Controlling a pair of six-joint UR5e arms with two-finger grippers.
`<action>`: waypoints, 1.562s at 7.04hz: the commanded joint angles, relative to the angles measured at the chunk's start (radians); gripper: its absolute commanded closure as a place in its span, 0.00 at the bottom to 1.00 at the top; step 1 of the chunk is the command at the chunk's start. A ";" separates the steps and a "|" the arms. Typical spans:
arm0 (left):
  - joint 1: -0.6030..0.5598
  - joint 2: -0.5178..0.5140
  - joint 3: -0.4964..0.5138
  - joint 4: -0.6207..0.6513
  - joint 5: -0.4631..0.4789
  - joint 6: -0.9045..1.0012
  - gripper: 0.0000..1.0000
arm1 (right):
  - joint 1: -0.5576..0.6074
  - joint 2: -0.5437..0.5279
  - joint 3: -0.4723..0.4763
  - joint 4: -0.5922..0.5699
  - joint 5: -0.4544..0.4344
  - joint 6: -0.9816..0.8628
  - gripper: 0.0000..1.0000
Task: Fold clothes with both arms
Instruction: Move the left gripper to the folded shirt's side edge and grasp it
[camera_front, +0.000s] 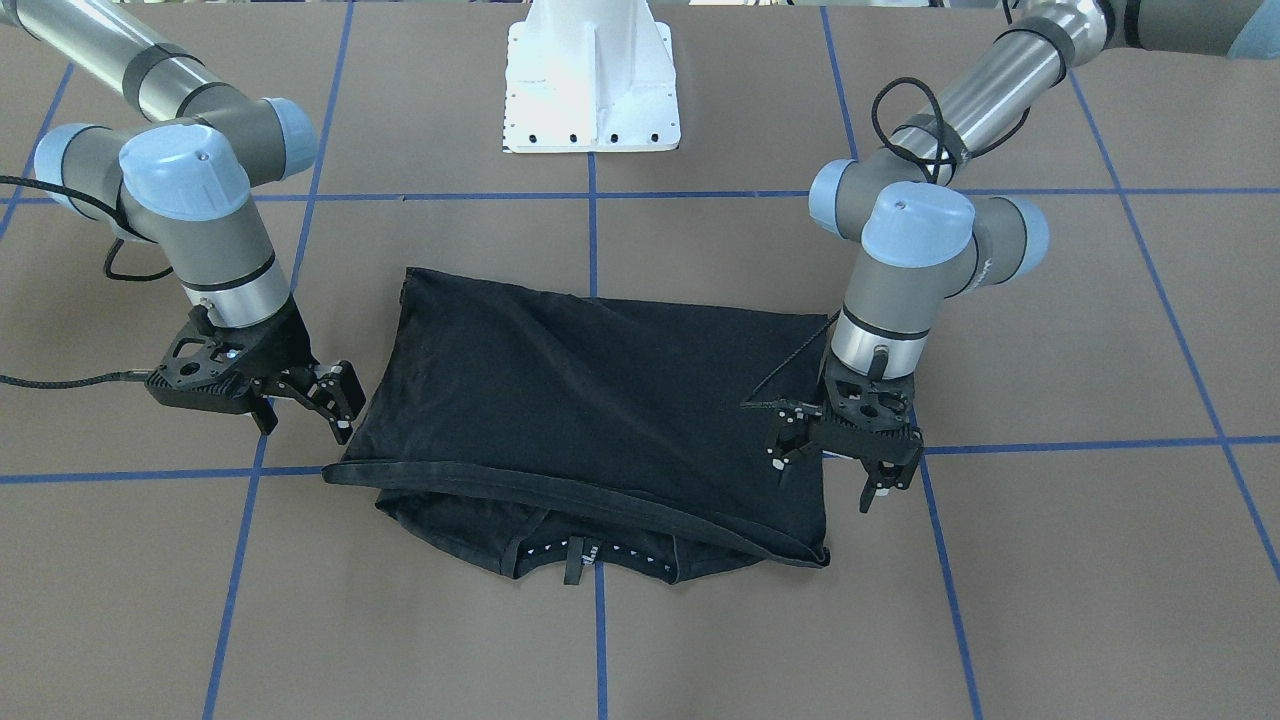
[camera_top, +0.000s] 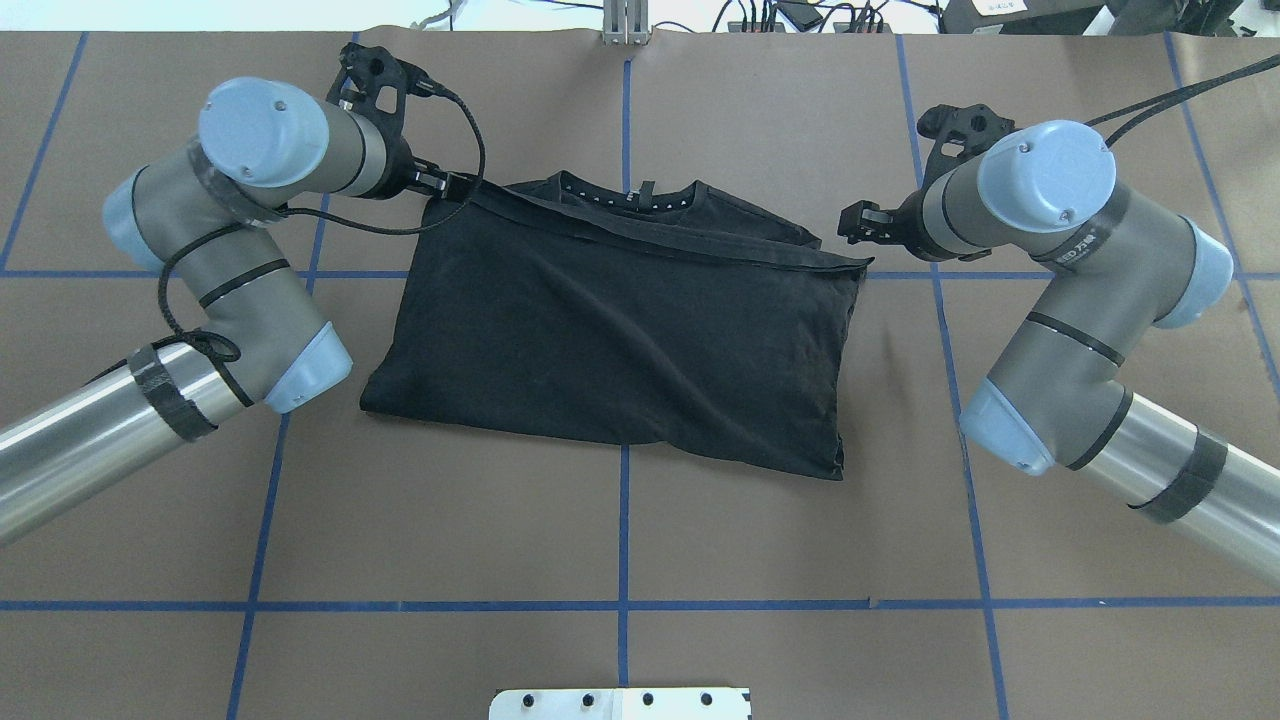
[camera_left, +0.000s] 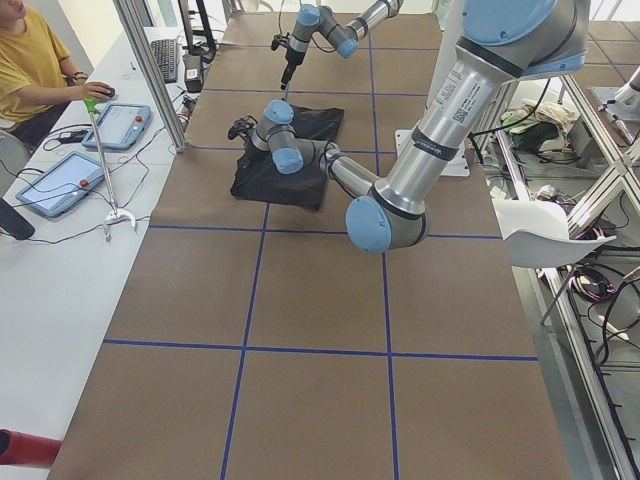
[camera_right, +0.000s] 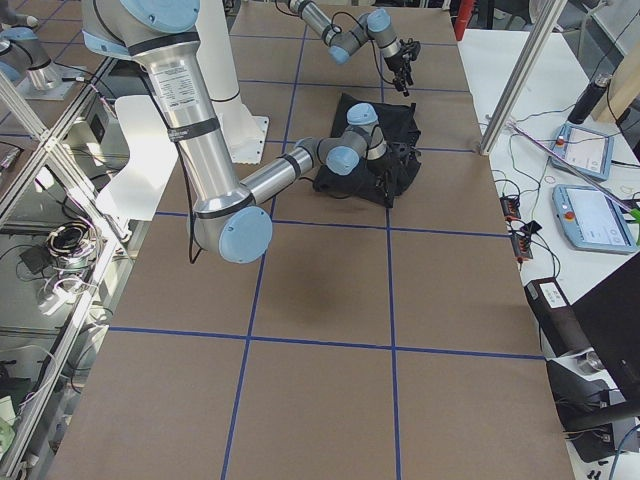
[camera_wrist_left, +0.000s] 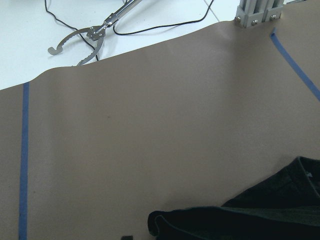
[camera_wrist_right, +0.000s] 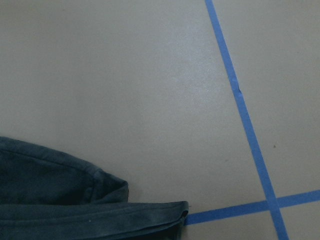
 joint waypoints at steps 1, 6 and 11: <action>0.000 0.146 -0.179 -0.020 -0.120 0.006 0.00 | 0.006 -0.024 0.049 0.001 0.024 -0.021 0.00; 0.188 0.381 -0.209 -0.315 -0.082 -0.236 0.00 | -0.005 -0.029 0.069 0.003 0.016 -0.020 0.00; 0.226 0.380 -0.181 -0.318 -0.053 -0.246 0.34 | -0.005 -0.030 0.069 0.003 0.014 -0.020 0.00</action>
